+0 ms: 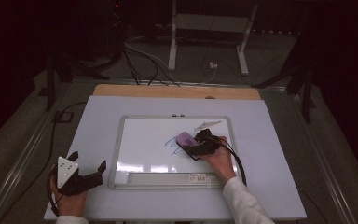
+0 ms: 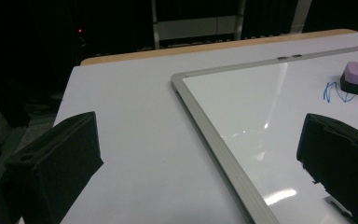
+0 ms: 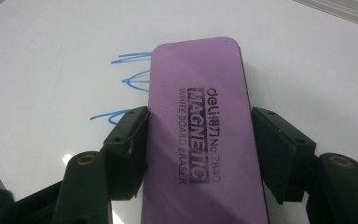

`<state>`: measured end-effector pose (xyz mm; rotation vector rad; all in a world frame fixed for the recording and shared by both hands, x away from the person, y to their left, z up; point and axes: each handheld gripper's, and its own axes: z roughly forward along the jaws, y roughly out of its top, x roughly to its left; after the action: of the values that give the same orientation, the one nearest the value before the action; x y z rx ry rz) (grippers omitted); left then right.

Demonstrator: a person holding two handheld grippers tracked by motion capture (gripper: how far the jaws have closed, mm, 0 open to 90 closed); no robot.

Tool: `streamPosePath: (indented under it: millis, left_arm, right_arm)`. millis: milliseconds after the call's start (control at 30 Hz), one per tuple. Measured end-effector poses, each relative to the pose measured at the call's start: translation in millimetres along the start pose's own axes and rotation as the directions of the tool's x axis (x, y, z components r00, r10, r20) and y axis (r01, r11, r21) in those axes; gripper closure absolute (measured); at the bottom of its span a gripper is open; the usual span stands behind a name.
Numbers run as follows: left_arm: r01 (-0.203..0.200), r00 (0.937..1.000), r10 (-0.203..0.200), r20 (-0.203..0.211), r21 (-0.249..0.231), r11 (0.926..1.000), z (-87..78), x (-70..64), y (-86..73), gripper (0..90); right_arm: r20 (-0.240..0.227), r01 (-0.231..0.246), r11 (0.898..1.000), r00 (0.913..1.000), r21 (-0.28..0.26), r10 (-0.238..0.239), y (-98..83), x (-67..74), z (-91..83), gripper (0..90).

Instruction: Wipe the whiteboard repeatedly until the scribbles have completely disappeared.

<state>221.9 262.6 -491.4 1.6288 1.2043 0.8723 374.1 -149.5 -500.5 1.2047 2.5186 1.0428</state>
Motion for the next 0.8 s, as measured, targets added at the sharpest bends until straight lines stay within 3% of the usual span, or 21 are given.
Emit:
streamPosePath:
  millis: [567,800]
  left_arm:
    - [0.0,1.0,0.0,-0.003,0.002,1.0,-0.5,-0.2,-0.4,0.4]
    - [0.001,1.0,-0.001,-0.002,0.001,1.0,-0.9,0.1,-0.2,0.4]
  right_arm:
    - [0.026,-0.005,1.0,0.9996,0.0,0.005,0.0,3.0,0.2,40.9]
    - [0.087,-0.033,0.999,0.9957,0.001,0.033,0.3,-2.5,-2.4,40.9]
